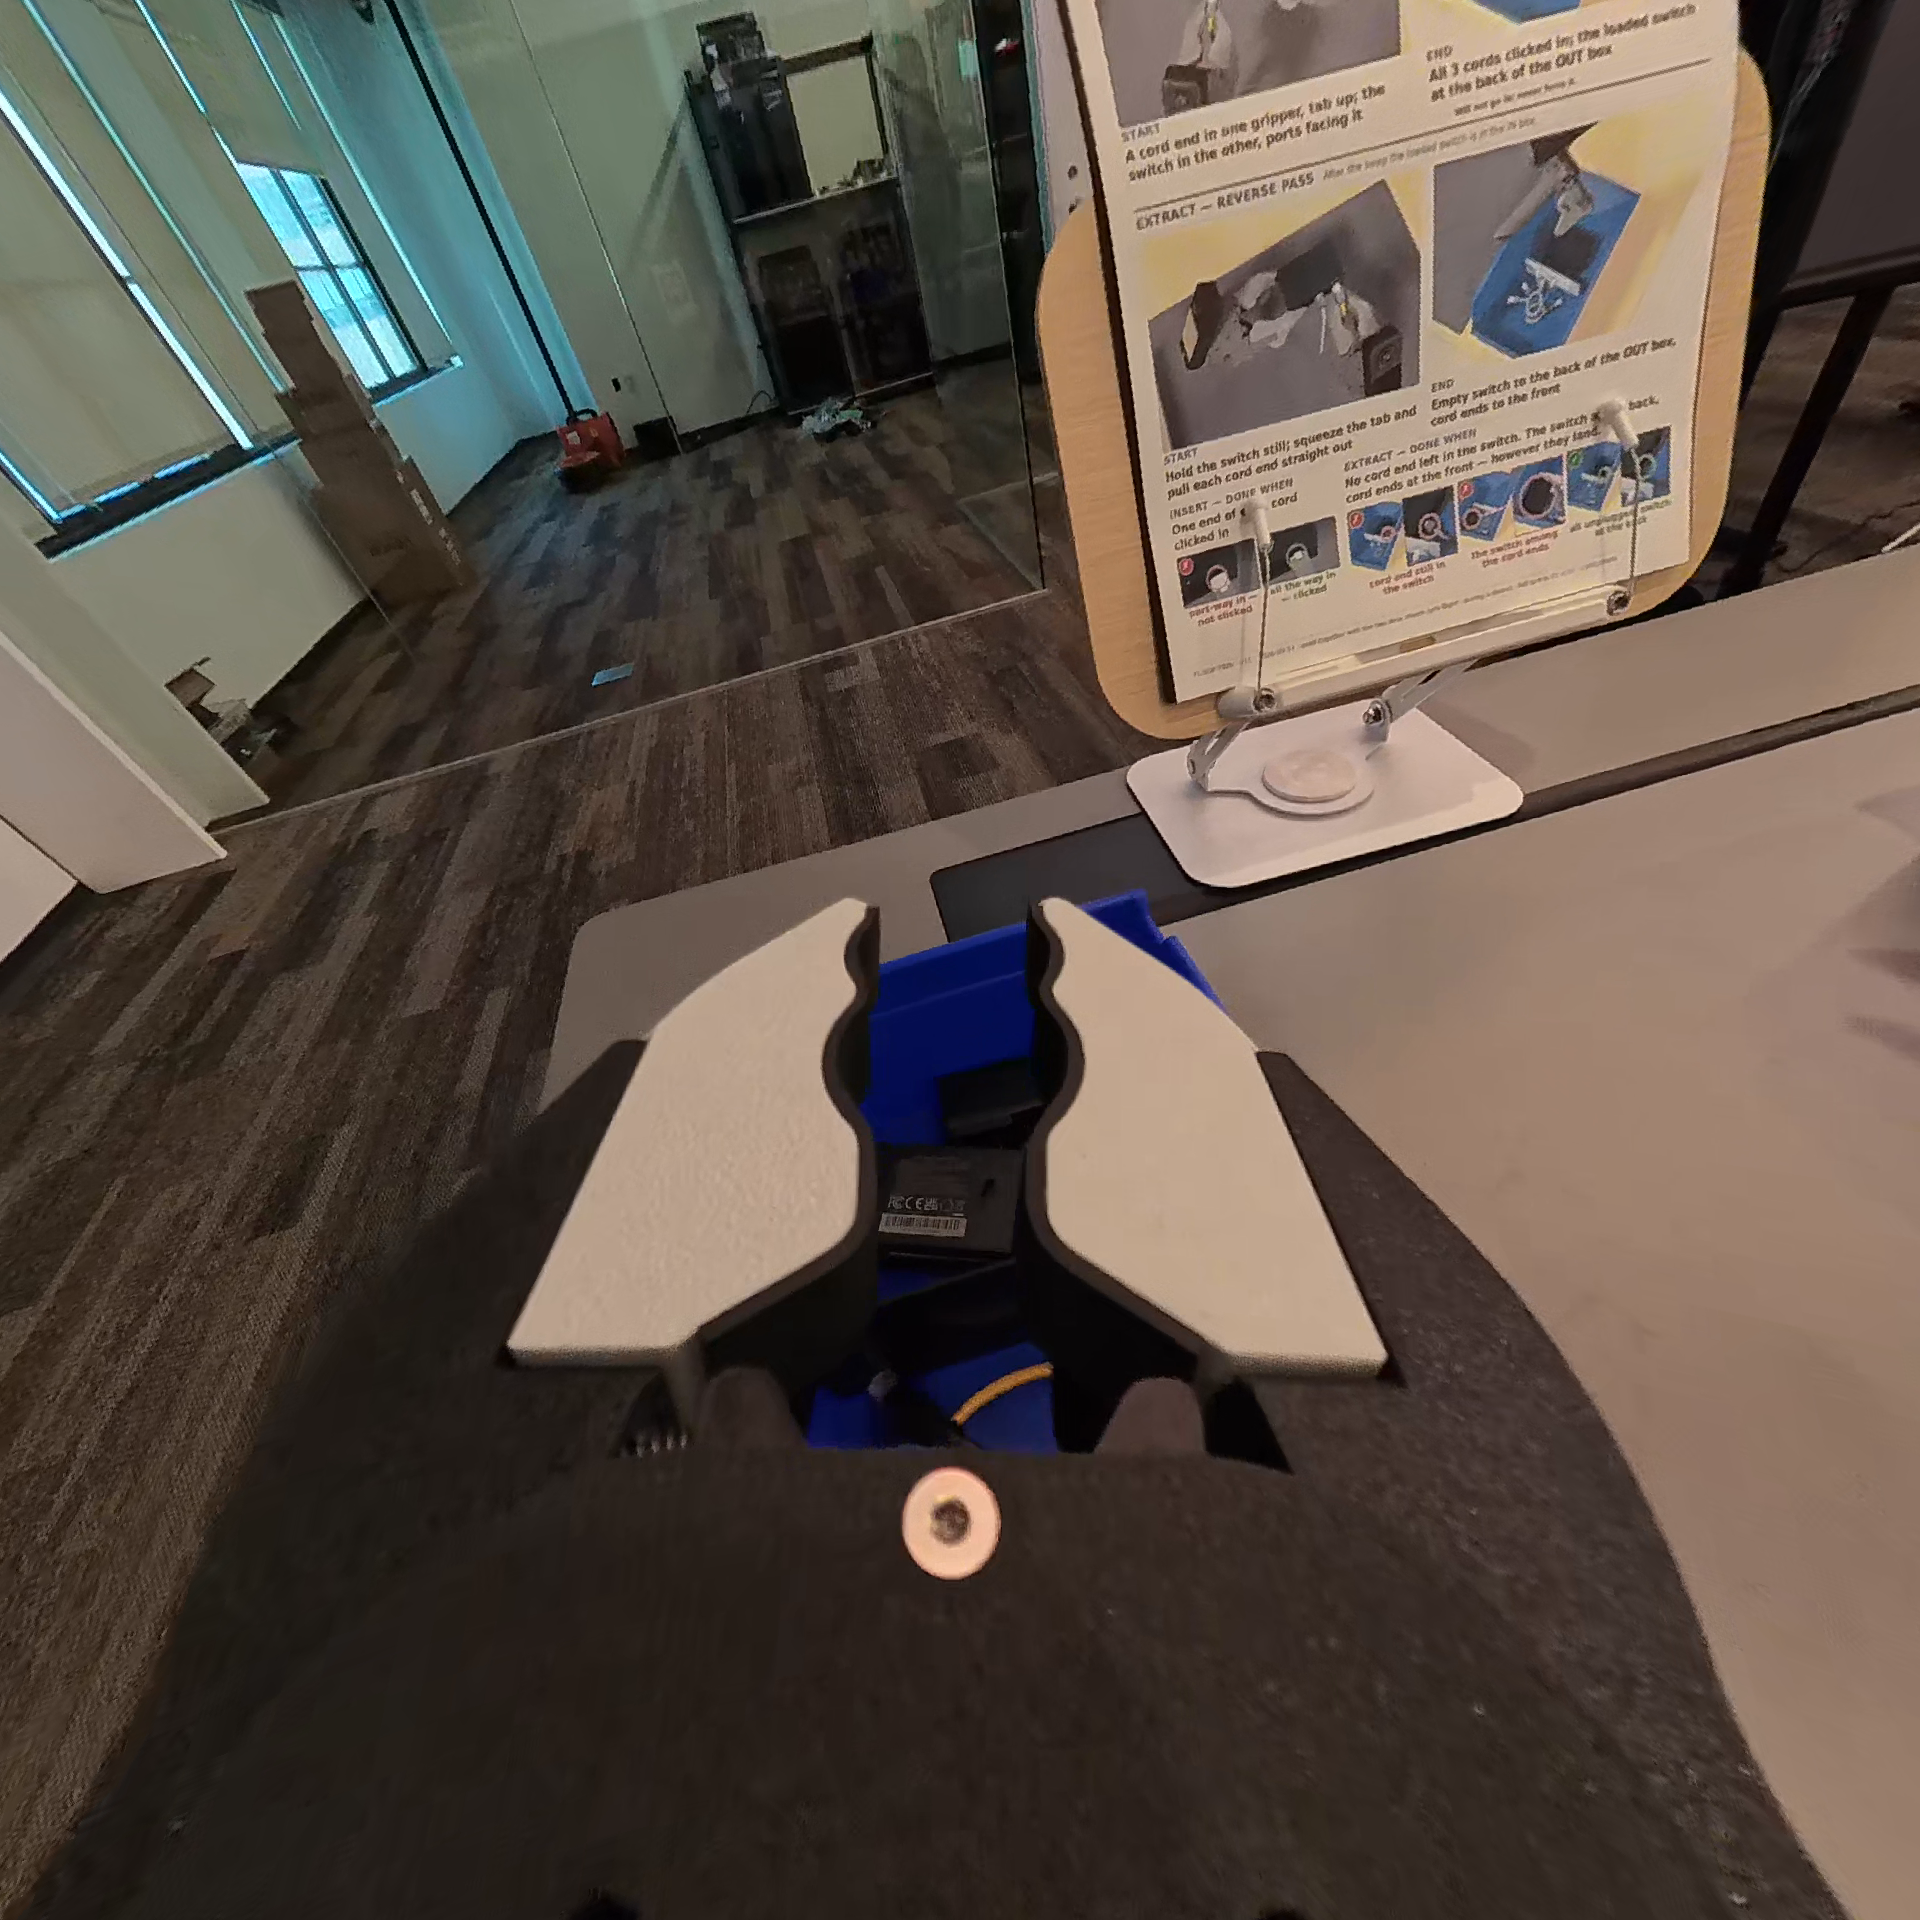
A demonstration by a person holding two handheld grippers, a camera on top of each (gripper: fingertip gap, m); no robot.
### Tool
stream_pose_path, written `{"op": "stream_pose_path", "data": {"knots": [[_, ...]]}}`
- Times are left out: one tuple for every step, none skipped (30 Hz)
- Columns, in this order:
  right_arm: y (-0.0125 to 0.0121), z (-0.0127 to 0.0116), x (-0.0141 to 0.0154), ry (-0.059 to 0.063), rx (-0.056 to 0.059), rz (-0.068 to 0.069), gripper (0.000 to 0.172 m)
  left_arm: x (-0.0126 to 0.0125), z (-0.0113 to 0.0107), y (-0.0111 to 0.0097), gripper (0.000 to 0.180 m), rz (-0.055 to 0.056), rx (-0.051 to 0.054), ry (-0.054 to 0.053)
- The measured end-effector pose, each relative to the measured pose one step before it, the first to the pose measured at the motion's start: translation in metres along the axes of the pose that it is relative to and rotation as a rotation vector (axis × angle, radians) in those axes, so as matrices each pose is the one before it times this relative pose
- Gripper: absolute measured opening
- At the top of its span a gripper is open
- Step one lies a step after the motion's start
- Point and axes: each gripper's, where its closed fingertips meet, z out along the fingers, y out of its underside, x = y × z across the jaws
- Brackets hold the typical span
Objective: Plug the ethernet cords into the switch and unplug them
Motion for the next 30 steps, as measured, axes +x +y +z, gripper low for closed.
{"op": "stream_pose_path", "data": {"knots": [[0.00206,0.00123,0.00061,-0.0001,-0.0067,0.0039,0.041,0.00029,0.00190,0.00297,0.026,-0.0026,-0.0163,0.0044],[0.00180,0.00113,0.00000,-0.0022,-0.0058,0.0035,0.041,0.00035,0.00222,0.00331,0.026,-0.0002,-0.0190,0.0036],[0.00179,0.00108,0.00009,-0.0007,-0.0065,0.0056,0.042,0.00105,0.00239,0.00335,0.026,0.0039,-0.0195,0.0068],[0.00139,0.00099,-0.00052,-0.0035,-0.0052,0.0046,0.042,0.00182,0.00242,0.00271,0.026,0.0062,-0.0163,0.0103],[0.00099,0.00079,-0.00085,-0.0055,-0.0052,0.0018,0.043,0.00244,0.00233,0.00204,0.026,0.0037,-0.0115,0.0139],[0.00087,0.00056,-0.00037,-0.0032,-0.0061,-0.0018,0.043,0.00308,0.00192,0.00063,0.026,-0.0005,-0.0040,0.0197],[0.00092,0.00010,0.00043,0.0023,-0.0077,-0.0057,0.043,0.00346,0.00117,-0.00113,0.026,-0.0053,0.0076,0.0221],[0.00074,-0.00039,0.00144,0.0083,-0.0083,-0.0085,0.044,0.00241,0.00060,-0.00219,0.026,-0.0095,0.0130,0.0161],[0.00076,-0.00072,0.00163,0.0080,-0.0080,-0.0106,0.045,0.00126,0.00035,-0.00231,0.026,-0.0096,0.0115,0.0100],[0.00068,-0.00106,0.00190,0.0076,-0.0073,-0.0090,0.045,0.00139,0.00045,-0.00224,0.026,-0.0067,0.0096,0.0121],[0.00025,-0.00141,0.00240,0.0087,-0.0049,-0.0061,0.045,0.00104,0.00083,-0.00197,0.026,-0.0048,0.0054,0.0104],[-0.00066,-0.00156,0.00222,0.0067,0.0006,-0.0020,0.046,-0.00037,0.00138,-0.00122,0.026,-0.0024,-0.0012,0.0030],[-0.00146,-0.00159,0.00182,0.0022,0.0078,0.0050,0.046,-0.00095,0.00199,-0.00071,0.026,0.0003,-0.0070,0.0017],[-0.00242,-0.00150,0.00109,-0.0032,0.0140,0.0110,0.046,-0.00037,0.00265,-0.00108,0.026,0.0019,-0.0059,0.0095],[-0.00253,-0.00132,0.00065,-0.0074,0.0153,0.0139,0.046,0.00098,0.00332,-0.00202,0.026,0.0004,-0.0025,0.0227],[-0.00205,-0.00088,0.00024,-0.0093,0.0134,0.0138,0.045,0.00178,0.00370,-0.00220,0.026,-0.0046,-0.0031,0.0327],[-0.00118,-0.00084,0.00028,-0.0086,0.0088,0.0113,0.045,0.00207,0.00380,-0.00221,0.027,-0.0053,-0.0052,0.0401],[-0.00041,-0.00072,0.00061,-0.0057,0.0032,0.0079,0.045,0.00185,0.00325,-0.00215,0.027,0.0003,-0.0069,0.0425],[-0.00020,-0.00101,0.00101,-0.0025,0.0008,0.0045,0.045,0.00060,0.00285,-0.00115,0.027,0.0092,-0.0118,0.0377],[-0.00066,-0.00117,0.00125,-0.0007,0.0028,0.0038,0.045,-0.00191,0.00227,0.00090,0.027,0.0115,-0.0236,0.0244],[-0.00131,-0.00142,0.00095,-0.0016,0.0061,0.0047,0.045,-0.00474,0.00195,0.00330,0.027,0.0063,-0.0367,0.0092],[-0.00187,-0.00153,0.00073,-0.0027,0.0086,0.0050,0.045,-0.00548,0.00172,0.00434,0.028,0.0055,-0.0414,0.0052],[-0.00183,-0.00156,0.00066,-0.0015,0.0083,0.0046,0.045,-0.00431,0.00139,0.00359,0.029,0.0058,-0.0332,0.0122],[-0.00189,-0.00159,0.00097,0.0001,0.0079,0.0035,0.045,-0.00274,0.00137,0.00215,0.029,0.0018,-0.0192,0.0205],[-0.00170,-0.00149,0.00098,0.0002,0.0078,0.0032,0.045,-0.00130,0.00134,0.00146,0.029,-0.0026,-0.0146,0.0258],[-0.00152,-0.00144,0.00121,0.0004,0.0068,0.0038,0.045,-0.00123,0.00118,0.00151,0.029,-0.0001,-0.0174,0.0224],[-0.00112,-0.00131,0.00125,-0.0004,0.0057,0.0049,0.045,-0.00126,0.00157,0.00102,0.029,0.0122,-0.0153,0.0160],[-0.00096,-0.00103,0.00115,-0.0011,0.0062,0.0071,0.045,-0.00127,0.00184,0.00106,0.029,0.0257,-0.0119,0.0091],[-0.00104,-0.00102,0.00088,-0.0025,0.0069,0.0094,0.045,-0.00206,0.00236,0.00183,0.030,0.0304,-0.0150,-0.0002],[-0.00097,-0.00076,0.00042,-0.0043,0.0063,0.0096,0.045,-0.00158,0.00313,0.00284,0.030,0.0349,-0.0203,0.0018]]}}
